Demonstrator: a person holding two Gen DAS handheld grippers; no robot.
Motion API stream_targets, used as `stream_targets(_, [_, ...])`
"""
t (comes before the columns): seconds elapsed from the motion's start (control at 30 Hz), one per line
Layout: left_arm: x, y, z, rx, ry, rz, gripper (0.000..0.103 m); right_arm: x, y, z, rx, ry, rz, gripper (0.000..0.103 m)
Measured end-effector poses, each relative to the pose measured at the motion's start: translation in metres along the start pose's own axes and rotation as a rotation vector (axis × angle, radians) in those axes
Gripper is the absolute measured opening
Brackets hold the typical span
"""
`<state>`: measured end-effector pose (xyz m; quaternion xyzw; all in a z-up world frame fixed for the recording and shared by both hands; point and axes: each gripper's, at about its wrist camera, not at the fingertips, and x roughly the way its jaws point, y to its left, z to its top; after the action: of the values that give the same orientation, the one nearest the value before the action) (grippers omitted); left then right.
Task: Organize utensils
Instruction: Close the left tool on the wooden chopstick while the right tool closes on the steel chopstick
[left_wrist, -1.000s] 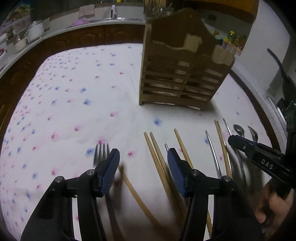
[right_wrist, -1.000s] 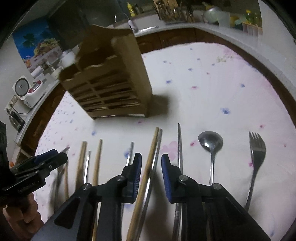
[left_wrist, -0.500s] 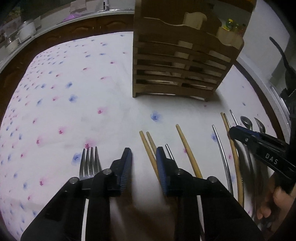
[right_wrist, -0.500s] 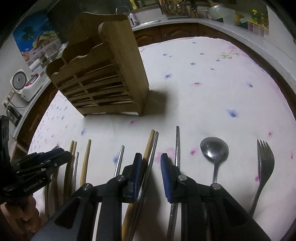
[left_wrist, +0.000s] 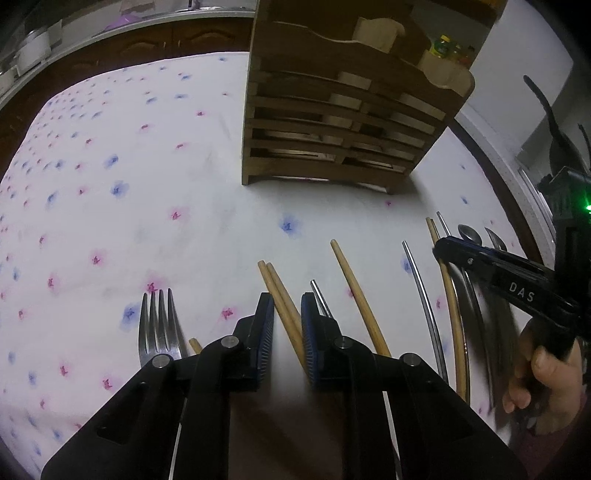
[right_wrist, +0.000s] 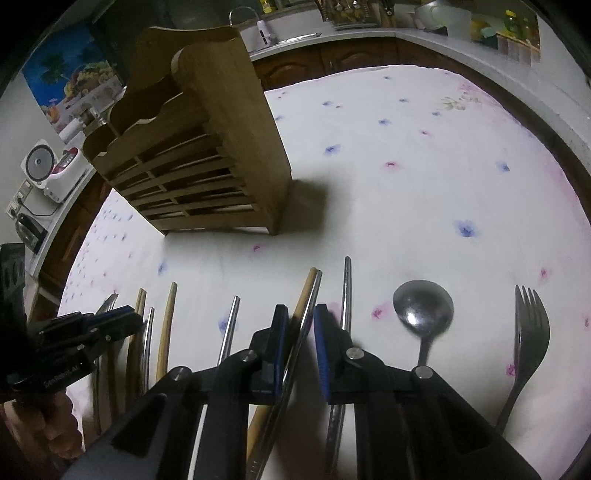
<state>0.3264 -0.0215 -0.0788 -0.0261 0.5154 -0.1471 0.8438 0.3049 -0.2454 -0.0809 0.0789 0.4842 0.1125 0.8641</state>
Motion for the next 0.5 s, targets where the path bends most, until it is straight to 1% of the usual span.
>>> stream_targets(0.07, [0.002, -0.005, 0.001, 0.011, 0.0, 0.009, 0.015, 0.003, 0.003, 0.004, -0.018, 0.001, -0.012, 0.013])
stream_targets(0.2, [0.001, -0.002, 0.0, 0.002, -0.003, -0.013, 0.014, 0.004, 0.002, 0.005, -0.016, -0.009, 0.006, 0.013])
stream_targets(0.27, [-0.001, 0.003, -0.001, -0.009, -0.007, -0.032, 0.01, 0.0, -0.003, 0.003, 0.007, -0.022, 0.028, 0.008])
stream_targets(0.3, [-0.004, 0.005, -0.002, -0.014, -0.009, -0.033, 0.009, -0.003, -0.004, 0.001, 0.017, -0.029, 0.038, 0.002])
stream_targets(0.33, [-0.007, 0.006, -0.003, -0.019, -0.012, -0.035, 0.006, -0.005, -0.005, 0.0, 0.024, -0.034, 0.047, 0.0])
stream_targets(0.4, [-0.012, 0.009, -0.006, -0.022, -0.021, -0.04, 0.006, -0.011, -0.006, -0.003, 0.025, -0.044, 0.062, 0.0])
stream_targets(0.5, [-0.009, 0.003, -0.009, -0.005, -0.009, -0.01, 0.005, -0.012, -0.003, -0.004, 0.014, -0.037, 0.057, 0.0])
